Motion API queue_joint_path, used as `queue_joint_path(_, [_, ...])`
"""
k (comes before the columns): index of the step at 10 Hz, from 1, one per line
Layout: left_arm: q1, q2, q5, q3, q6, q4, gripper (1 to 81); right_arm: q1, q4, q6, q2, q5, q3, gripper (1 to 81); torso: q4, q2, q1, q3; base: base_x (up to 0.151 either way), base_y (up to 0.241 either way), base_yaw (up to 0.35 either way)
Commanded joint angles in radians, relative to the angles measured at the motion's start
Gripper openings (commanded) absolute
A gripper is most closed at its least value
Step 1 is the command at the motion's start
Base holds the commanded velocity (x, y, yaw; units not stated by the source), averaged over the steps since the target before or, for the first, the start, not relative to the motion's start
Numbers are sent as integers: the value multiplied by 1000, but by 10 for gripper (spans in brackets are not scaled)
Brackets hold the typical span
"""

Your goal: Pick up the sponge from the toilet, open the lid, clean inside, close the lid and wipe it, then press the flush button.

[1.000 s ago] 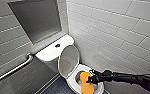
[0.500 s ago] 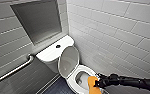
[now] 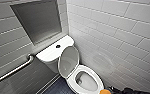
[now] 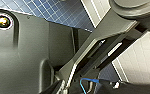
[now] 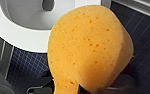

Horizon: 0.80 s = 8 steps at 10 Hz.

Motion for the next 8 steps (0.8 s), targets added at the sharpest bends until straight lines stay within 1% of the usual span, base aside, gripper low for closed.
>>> queue_joint_path(1, [-20, -42, 85, 41, 0, 23, 811, -89, 4, -14, -124, 80, 58, 10, 0, 0, 0, 0, 0, 0, 0])
queue_joint_path(3, [-33, -37, 85, 37, -1, 23, 811, -198, 20, -15, -119, 84, 26, 10, 0, 0, 0, 0, 0, 0, 0])
queue_joint_path(4, [-40, -43, 85, 30, -3, 21, 811, -258, 6, -20, -129, 87, 26, 10, 0, 0, 0, 0, 0, 0, 0])
queue_joint_path(5, [-50, -49, 85, 30, -9, 17, 811, -312, 7, -30, -138, 120, 20, 10, 0, 0, 0, 0, 0, 0, 0])
queue_joint_path(6, [-66, -49, 85, 29, -12, 9, 811, -376, 12, -37, -151, 175, 11, 10, 0, 0, 0, 0, 0, 0, 0])
queue_joint_path(7, [-81, -52, 89, 32, -13, 3, 811, -457, 12, -43, -155, 255, -32, 10, 0, 0, 0, 0, 0, 0, 0])
queue_joint_path(8, [-99, -49, 103, 27, -13, -13, 811, -531, 14, -57, -152, 317, -77, 10, 0, 0, 0, 0, 0, 0, 0])
